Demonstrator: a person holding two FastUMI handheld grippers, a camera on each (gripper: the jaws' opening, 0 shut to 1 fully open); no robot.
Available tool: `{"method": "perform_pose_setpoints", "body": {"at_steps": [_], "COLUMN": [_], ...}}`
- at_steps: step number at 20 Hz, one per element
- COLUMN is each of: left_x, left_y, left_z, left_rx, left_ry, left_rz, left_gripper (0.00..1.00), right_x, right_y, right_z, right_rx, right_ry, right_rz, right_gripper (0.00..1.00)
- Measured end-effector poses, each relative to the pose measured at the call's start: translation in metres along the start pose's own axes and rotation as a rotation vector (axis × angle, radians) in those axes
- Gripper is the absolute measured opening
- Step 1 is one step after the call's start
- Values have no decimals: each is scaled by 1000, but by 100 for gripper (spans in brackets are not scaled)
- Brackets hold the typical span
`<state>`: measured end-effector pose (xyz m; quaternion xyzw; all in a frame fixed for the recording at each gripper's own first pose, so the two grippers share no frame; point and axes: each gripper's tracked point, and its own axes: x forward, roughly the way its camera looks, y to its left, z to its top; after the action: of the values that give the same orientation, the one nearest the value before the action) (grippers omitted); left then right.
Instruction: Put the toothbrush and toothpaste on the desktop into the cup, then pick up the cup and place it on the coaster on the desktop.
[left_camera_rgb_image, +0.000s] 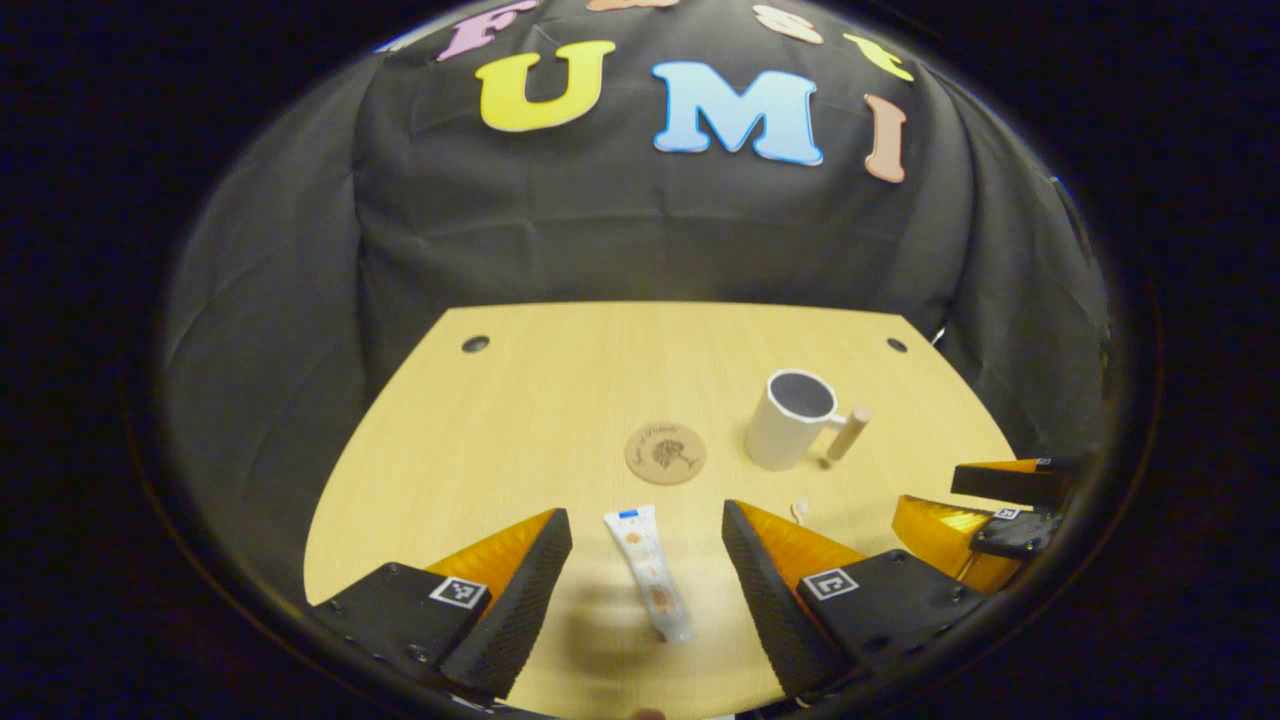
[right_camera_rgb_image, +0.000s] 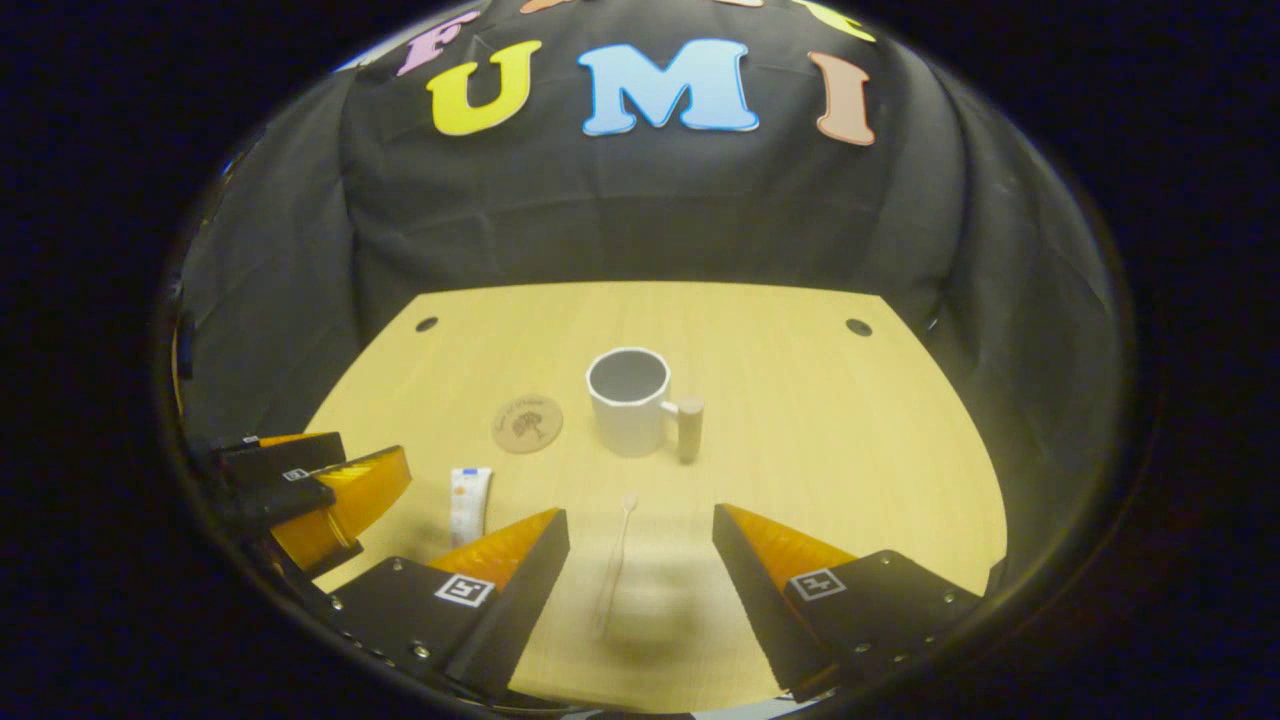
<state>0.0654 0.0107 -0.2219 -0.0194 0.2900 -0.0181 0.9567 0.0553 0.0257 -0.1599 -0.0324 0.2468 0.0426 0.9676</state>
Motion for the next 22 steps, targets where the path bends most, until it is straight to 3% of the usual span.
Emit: {"method": "perform_pose_setpoints", "body": {"at_steps": [3,16,22], "left_x": [30,104,116], "left_y": [6,28,31], "left_z": [-26,-97,-115], "left_rx": [-27,-52,-75], "left_ry": [102,381,456], "left_rz": [-3,50,73], "left_gripper": [100,98,100], "right_x": [18,79,95], "right_y": [7,10,9], "right_z": [-19,-75,-88], "right_rx": [6,14,5], "right_ry": [78,419,502], "right_rz": [20,3,-17], "right_gripper": [92,93,93]}}
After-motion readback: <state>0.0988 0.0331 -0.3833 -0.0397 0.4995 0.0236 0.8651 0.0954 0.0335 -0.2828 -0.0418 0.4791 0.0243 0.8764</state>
